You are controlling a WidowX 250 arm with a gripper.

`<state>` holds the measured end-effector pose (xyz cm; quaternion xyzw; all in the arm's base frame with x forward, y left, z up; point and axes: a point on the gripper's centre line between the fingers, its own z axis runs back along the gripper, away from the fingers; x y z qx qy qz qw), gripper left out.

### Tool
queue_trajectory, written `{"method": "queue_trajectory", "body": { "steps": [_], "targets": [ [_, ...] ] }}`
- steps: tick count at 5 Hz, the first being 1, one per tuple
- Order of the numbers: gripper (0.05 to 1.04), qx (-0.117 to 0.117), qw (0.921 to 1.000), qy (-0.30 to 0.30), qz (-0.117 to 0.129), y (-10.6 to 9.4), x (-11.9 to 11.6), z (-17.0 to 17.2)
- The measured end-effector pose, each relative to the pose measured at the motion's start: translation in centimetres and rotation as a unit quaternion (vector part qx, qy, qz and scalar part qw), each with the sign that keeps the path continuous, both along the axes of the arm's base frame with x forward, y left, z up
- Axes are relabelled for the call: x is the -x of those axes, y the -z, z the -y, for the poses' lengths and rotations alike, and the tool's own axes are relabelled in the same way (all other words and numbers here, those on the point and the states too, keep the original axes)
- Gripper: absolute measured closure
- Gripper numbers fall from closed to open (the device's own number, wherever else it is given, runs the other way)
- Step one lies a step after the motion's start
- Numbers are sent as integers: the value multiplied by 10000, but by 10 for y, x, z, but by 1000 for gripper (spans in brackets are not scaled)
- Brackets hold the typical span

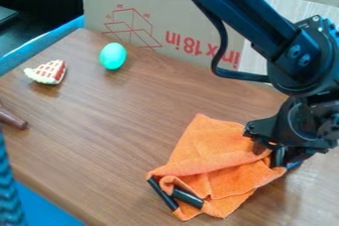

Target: Unfold the cloth from right to left

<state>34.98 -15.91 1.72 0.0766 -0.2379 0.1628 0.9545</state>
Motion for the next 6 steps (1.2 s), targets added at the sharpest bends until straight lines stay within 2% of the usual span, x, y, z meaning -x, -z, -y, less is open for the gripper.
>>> {"method": "queue_trajectory", "body": {
  "steps": [1, 2, 3, 5, 6],
  "targets": [
    [729, 13, 10000, -3, 1, 1, 1, 0],
    [939, 54, 9999, -17, -103, 4, 4, -1],
    [1026, 227, 9997, -37, -39, -11, 4, -7],
    [1034, 526, 9984, 50, 224, -50, 11, -22],
    [1034, 609, 9974, 136, 357, -64, 23, -31]
  ]
}}
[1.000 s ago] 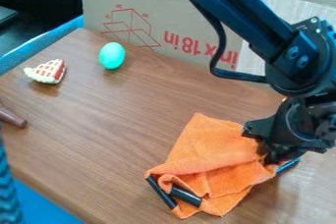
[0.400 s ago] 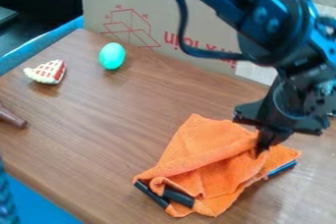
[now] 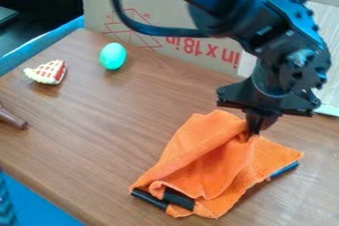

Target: Unfold the cloth from right to left

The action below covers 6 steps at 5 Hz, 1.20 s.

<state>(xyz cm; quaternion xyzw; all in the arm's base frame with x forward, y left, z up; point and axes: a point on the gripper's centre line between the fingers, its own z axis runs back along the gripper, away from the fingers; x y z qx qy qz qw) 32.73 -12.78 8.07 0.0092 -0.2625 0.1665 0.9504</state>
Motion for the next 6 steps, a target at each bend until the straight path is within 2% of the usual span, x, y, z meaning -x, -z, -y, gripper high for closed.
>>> {"method": "queue_trajectory", "body": {
  "steps": [2, 3, 5, 6],
  "targets": [
    [1034, 124, 9993, -127, 321, -19, 28, -50],
    [1034, 231, 9989, -270, 318, -19, 45, -89],
    [1034, 478, 9984, -236, 209, -19, 72, -133],
    [1034, 561, 9984, -5, 101, -24, 80, -150]
  ]
}}
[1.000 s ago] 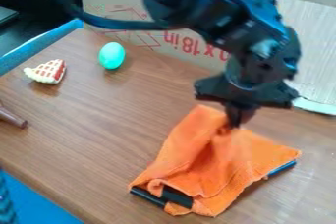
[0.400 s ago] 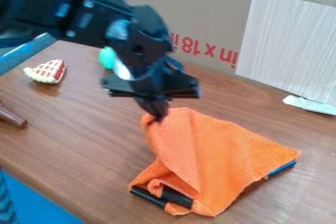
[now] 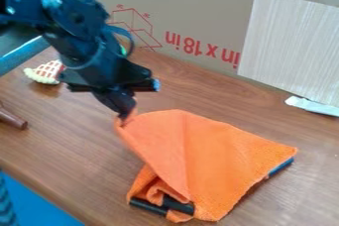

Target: Unfold the cloth from right to left

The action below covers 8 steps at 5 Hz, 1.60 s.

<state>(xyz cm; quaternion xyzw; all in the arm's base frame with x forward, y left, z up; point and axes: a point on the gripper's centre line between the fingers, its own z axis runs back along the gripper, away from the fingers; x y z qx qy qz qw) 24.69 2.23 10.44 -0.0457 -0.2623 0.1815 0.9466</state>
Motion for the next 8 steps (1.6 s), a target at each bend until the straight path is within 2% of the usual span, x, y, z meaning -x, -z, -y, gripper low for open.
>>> {"method": "queue_trajectory", "body": {
  "steps": [1, 2, 3, 4, 5, 7, 8],
  "targets": [
    [1034, -60, 9993, 293, -224, -4, 6, -15],
    [1034, -346, 9950, 739, -576, -3, 4, -30],
    [1034, -567, 9865, 1294, -826, 0, 2, -35],
    [1034, -664, 9813, 1568, -901, 4, 3, -39],
    [1034, -653, 9790, 1657, -994, 5, 8, -44],
    [1026, -725, 9812, 1580, -841, -2, 19, -71],
    [962, -706, 9820, 1547, -824, -2, 21, -83]
  ]
}}
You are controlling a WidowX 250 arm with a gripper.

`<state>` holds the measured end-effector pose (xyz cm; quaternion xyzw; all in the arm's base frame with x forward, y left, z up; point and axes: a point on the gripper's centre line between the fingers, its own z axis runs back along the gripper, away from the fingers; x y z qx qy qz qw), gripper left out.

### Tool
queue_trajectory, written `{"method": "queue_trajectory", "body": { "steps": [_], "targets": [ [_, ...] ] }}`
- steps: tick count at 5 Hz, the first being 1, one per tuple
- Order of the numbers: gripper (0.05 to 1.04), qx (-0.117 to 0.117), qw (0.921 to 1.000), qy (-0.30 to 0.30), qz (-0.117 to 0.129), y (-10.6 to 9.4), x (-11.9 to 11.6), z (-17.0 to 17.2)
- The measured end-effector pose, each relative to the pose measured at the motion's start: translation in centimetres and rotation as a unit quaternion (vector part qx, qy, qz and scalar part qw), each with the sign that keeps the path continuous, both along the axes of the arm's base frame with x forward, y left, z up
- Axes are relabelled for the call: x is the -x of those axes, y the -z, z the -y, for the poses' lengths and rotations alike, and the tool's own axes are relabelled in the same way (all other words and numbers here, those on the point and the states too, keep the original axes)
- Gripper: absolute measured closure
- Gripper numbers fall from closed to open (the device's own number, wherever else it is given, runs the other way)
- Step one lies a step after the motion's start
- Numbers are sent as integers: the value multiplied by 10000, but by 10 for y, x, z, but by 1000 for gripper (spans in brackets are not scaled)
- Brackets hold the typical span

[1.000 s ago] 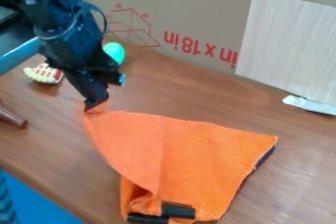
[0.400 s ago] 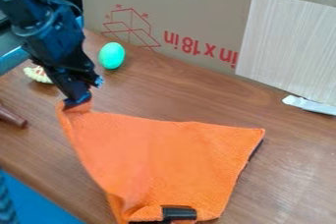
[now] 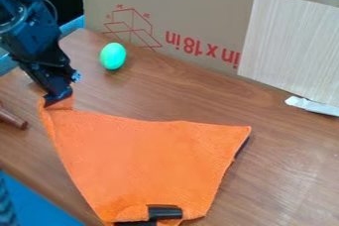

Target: Unfold the cloth from right to left

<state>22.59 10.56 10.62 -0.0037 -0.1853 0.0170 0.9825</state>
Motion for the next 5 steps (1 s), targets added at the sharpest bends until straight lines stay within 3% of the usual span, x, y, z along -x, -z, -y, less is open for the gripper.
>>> {"method": "queue_trajectory", "body": {
  "steps": [1, 3, 4, 5],
  "targets": [
    [770, 20, 10000, -50, -35, 0, 3, -7],
    [177, 290, 9994, -163, -53, -1, 8, -13],
    [77, 353, 9993, -23, -128, -11, 5, 2],
    [83, 58, 9980, 324, -538, -16, -10, 50]
  ]
}}
